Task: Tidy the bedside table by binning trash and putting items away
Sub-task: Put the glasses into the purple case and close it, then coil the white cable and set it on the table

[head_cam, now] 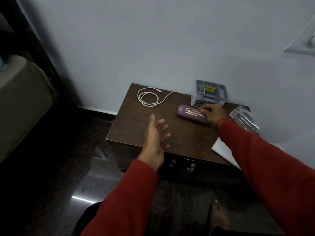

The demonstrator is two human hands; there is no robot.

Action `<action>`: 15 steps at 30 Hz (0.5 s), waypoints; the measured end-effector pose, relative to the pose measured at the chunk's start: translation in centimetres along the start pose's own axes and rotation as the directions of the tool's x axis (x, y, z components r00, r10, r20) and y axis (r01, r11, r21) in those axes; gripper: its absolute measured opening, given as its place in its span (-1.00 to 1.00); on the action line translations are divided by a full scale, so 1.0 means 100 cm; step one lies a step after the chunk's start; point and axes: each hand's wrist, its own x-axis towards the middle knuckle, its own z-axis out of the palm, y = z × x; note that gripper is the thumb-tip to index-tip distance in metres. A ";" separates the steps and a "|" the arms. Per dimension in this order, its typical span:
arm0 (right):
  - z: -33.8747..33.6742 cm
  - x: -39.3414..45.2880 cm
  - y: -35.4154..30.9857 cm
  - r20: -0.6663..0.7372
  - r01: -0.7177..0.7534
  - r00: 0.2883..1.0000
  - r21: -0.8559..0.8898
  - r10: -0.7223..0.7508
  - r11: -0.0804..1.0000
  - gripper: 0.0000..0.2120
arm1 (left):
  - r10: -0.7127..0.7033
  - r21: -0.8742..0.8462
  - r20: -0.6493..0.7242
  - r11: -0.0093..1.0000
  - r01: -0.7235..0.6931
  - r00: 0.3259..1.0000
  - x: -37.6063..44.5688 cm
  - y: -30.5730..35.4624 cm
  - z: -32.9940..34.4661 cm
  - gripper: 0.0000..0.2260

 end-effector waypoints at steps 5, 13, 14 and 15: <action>-0.005 0.009 0.011 -0.064 0.062 0.996 -0.110 -0.069 0.992 -0.77 | -0.011 0.010 0.015 1.000 0.010 1.000 -0.004 0.000 0.002 -0.61; 0.007 0.000 0.021 0.057 0.224 0.973 -0.448 -0.222 0.866 -0.64 | -0.013 0.022 0.008 1.000 0.012 1.000 -0.007 0.003 0.000 -0.61; 0.006 0.000 0.023 0.047 0.220 0.974 -0.438 -0.222 0.871 -0.65 | -0.014 0.021 0.007 1.000 0.014 1.000 -0.008 0.003 0.000 -0.61; 0.005 0.000 0.025 0.041 0.216 0.975 -0.436 -0.220 0.874 -0.65 | -0.015 0.020 0.007 1.000 0.014 1.000 -0.009 0.004 0.001 -0.61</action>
